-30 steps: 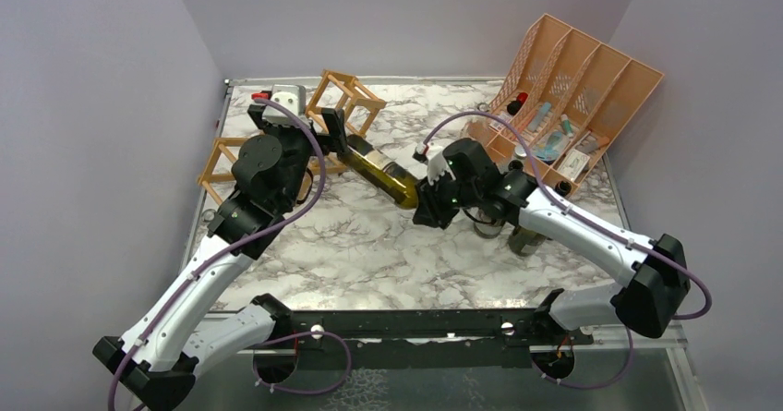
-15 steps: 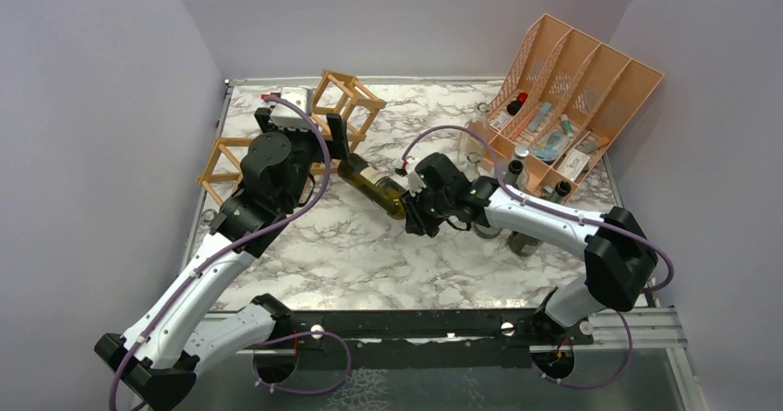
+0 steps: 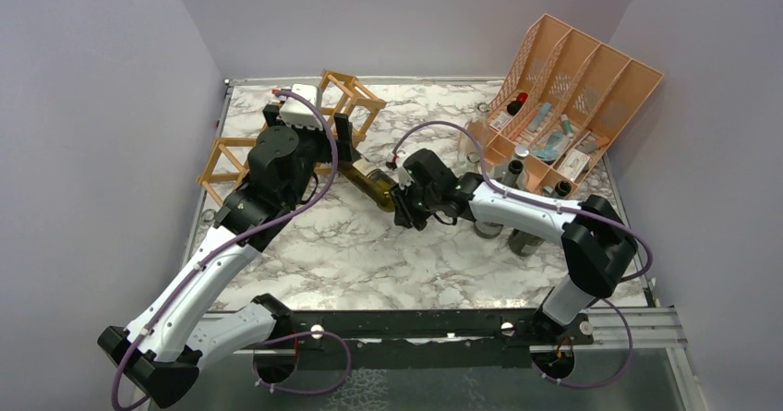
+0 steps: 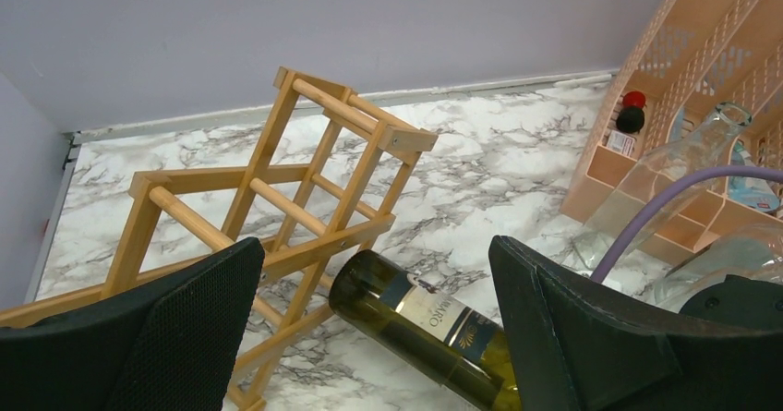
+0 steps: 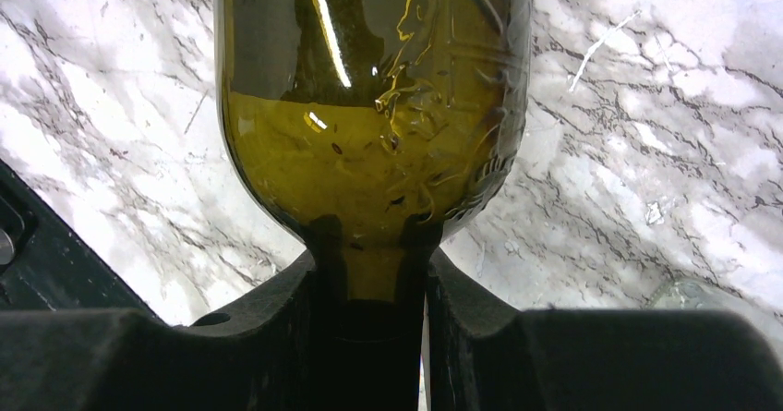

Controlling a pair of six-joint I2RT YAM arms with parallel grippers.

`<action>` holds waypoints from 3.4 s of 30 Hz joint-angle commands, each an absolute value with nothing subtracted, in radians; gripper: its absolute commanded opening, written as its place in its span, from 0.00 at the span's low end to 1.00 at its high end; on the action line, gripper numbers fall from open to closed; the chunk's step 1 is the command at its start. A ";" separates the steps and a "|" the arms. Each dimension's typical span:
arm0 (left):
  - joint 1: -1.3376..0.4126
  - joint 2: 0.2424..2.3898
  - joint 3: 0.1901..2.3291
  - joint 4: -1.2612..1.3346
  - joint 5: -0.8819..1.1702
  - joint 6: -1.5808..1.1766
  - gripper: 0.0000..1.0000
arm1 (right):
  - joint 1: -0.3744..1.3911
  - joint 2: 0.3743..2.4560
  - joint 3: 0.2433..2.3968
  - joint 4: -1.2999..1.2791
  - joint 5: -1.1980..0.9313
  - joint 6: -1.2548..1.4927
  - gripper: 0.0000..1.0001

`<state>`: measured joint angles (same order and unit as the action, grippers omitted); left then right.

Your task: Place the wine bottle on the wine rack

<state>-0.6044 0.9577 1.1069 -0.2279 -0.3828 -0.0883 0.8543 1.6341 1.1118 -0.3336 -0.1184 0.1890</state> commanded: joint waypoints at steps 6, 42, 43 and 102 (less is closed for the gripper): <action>-0.609 0.959 1.159 -0.271 -0.349 -0.102 0.99 | 0.864 1.680 1.201 -0.127 -0.101 0.208 0.01; -0.609 0.967 1.250 -0.365 -0.268 -0.135 0.99 | 0.864 2.077 1.643 -0.135 -0.046 0.150 0.13; -0.609 0.965 1.251 -0.367 -0.268 -0.135 0.99 | 0.864 2.085 1.652 -0.137 -0.041 0.153 0.15; -0.609 0.892 1.362 -0.359 -0.277 -0.109 0.99 | 0.817 1.715 1.607 -0.332 0.139 0.212 0.76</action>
